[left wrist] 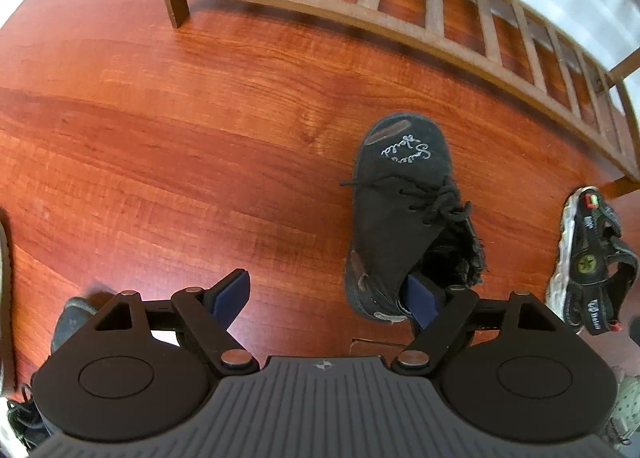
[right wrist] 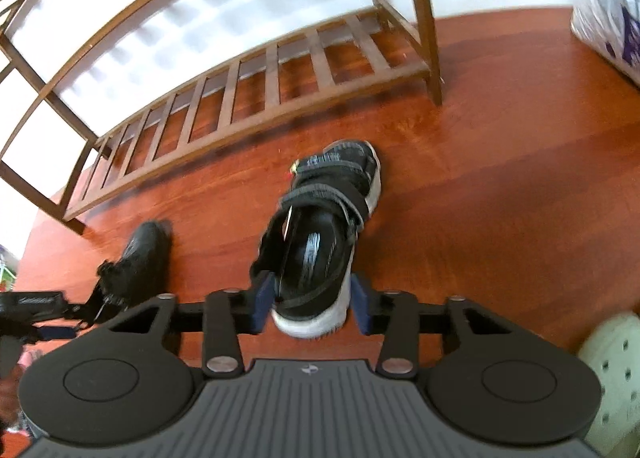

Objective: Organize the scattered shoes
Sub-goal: 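Reach the left gripper to the other black boot while the right gripper grasps the other black sandal, then grasp the second black boot with the left gripper while the right gripper lifts the second sandal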

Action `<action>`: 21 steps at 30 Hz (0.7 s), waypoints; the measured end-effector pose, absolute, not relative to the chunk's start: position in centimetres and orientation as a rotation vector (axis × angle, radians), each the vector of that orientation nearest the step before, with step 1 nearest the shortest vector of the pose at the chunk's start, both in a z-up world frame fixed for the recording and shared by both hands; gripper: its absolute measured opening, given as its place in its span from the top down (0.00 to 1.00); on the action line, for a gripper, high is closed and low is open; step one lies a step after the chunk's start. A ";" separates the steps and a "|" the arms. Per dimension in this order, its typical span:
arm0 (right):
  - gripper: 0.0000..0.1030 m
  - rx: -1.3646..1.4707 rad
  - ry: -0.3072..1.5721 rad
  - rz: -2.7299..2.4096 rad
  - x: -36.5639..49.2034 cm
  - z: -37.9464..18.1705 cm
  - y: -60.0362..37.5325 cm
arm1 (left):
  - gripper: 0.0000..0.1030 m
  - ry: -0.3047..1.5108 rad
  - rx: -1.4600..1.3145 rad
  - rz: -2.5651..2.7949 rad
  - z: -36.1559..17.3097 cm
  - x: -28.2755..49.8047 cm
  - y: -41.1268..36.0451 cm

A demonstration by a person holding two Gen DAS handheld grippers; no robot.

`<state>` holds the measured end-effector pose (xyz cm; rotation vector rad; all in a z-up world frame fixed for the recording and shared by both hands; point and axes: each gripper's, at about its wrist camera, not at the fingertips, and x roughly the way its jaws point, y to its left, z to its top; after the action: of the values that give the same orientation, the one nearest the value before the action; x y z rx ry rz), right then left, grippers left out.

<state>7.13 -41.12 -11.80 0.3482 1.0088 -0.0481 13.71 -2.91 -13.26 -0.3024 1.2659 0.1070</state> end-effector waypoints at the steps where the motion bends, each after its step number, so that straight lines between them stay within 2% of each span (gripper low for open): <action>1: 0.69 0.337 1.009 -0.037 7.5 -11.9 -40.9 | 0.19 1.261 -0.305 0.106 -13.2 13.7 -2.9; 12: 0.69 0.161 1.070 0.081 10.5 -13.4 -38.2 | 0.16 1.170 -0.367 0.093 -10.2 12.3 -2.5; 15: 0.84 0.155 1.077 0.091 10.2 -13.1 -38.1 | 0.15 1.173 -0.382 0.070 -10.1 12.4 -2.8; 19: 0.85 0.148 1.085 0.105 9.7 -12.7 -38.0 | 0.06 1.147 -0.379 0.050 -10.1 12.8 -3.6; 21: 0.84 0.144 1.089 0.112 9.5 -12.5 -37.9 | 0.05 1.149 -0.358 0.032 -10.4 13.4 -4.3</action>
<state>9.49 -37.91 -12.50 0.1442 1.0895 0.1124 13.36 -4.32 -10.43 -0.3581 1.1491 0.0318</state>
